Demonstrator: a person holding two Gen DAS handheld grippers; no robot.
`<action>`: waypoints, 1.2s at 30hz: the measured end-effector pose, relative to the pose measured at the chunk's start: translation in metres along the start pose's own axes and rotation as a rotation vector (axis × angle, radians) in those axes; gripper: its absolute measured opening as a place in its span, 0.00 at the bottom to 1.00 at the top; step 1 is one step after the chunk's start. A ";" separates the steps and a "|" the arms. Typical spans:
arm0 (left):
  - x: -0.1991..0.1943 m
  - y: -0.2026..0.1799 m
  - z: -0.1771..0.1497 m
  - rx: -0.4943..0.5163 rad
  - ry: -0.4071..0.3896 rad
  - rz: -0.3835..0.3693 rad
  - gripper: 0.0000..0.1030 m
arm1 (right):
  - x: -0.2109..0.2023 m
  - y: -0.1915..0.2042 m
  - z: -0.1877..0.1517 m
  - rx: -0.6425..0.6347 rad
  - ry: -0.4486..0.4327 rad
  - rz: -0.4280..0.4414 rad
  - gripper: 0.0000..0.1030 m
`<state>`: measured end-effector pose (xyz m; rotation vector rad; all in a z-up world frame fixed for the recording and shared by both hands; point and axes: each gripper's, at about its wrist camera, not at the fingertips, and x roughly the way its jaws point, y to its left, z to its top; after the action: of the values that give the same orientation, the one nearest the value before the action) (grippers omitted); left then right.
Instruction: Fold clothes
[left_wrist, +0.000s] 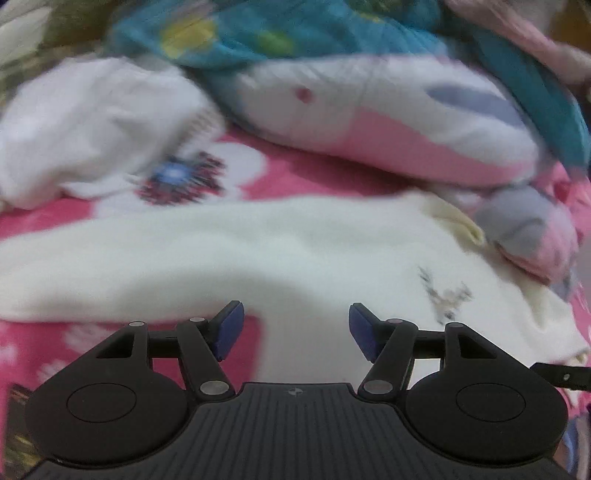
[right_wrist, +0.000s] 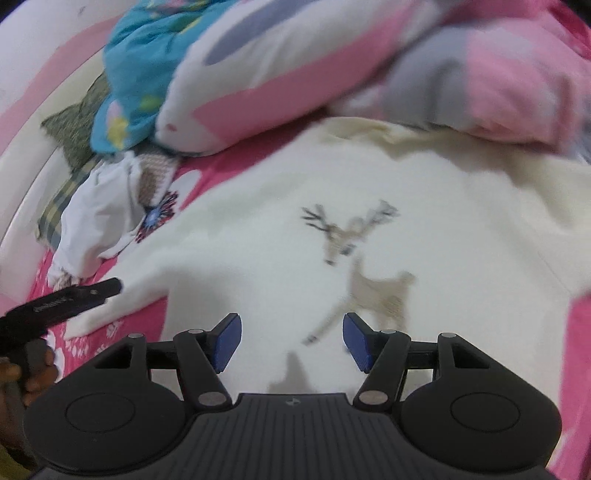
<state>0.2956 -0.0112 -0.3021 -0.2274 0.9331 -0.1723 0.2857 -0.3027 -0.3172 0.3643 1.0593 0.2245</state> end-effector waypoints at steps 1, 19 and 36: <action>0.006 -0.010 -0.003 0.014 0.015 -0.014 0.61 | -0.006 -0.010 -0.001 0.019 -0.001 -0.004 0.62; 0.066 -0.104 -0.049 0.239 0.170 -0.068 0.61 | -0.121 -0.343 -0.021 1.271 -0.309 -0.096 0.62; 0.072 -0.098 -0.068 0.270 0.239 -0.034 0.61 | -0.077 -0.382 -0.016 1.344 -0.553 -0.066 0.20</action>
<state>0.2782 -0.1316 -0.3706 0.0283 1.1313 -0.3602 0.2376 -0.6777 -0.4134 1.4917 0.5268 -0.6760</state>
